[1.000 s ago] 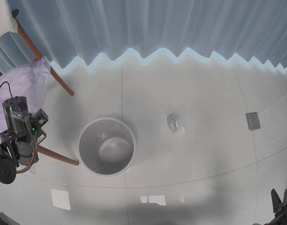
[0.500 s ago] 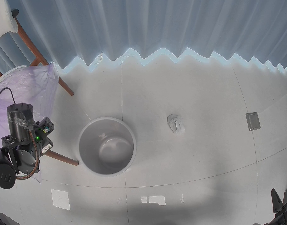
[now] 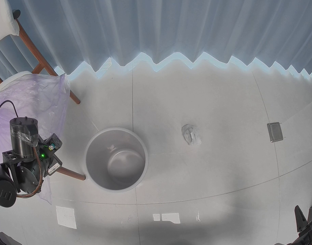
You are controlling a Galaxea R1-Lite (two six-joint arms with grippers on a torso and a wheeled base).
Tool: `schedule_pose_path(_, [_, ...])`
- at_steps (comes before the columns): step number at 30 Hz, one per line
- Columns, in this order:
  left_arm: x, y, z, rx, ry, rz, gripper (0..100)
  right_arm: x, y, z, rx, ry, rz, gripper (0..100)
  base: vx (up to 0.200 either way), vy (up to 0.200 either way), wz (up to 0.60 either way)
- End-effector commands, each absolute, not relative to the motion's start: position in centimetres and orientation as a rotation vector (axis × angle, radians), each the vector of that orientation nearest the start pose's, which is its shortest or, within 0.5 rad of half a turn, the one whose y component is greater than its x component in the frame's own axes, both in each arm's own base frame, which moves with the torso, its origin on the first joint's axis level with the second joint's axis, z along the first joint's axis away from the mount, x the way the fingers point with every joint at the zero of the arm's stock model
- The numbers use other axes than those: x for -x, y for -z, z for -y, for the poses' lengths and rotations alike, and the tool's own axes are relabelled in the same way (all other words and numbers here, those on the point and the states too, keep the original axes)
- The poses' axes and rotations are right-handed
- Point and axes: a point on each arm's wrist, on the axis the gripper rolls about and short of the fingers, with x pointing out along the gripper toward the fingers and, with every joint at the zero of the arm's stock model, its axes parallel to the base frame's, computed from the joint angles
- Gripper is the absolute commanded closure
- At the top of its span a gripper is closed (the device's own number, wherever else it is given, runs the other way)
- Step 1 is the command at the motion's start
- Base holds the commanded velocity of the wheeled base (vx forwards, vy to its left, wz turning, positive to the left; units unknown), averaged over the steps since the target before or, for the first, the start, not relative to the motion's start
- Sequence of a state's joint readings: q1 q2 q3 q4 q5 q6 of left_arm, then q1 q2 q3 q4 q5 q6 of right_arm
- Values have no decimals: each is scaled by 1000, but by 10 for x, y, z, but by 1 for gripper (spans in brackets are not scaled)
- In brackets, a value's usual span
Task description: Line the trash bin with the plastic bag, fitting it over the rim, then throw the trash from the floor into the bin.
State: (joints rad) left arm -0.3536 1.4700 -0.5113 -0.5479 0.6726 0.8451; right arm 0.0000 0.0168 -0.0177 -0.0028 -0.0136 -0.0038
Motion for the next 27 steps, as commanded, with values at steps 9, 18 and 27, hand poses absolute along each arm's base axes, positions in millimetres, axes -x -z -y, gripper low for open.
schedule_pose_path(9, [-208,-151,68,-959,-23,-510,100,23,-76,0,5,14,3,0,0,0,0])
schedule_pose_path(18, [-205,-145,70,-905,107,-528,100,23,-76,0,5,14,3,0,0,0,0])
schedule_pose_path(27, [-204,-145,74,-885,168,-513,100,23,-76,0,5,14,3,0,0,0,0])
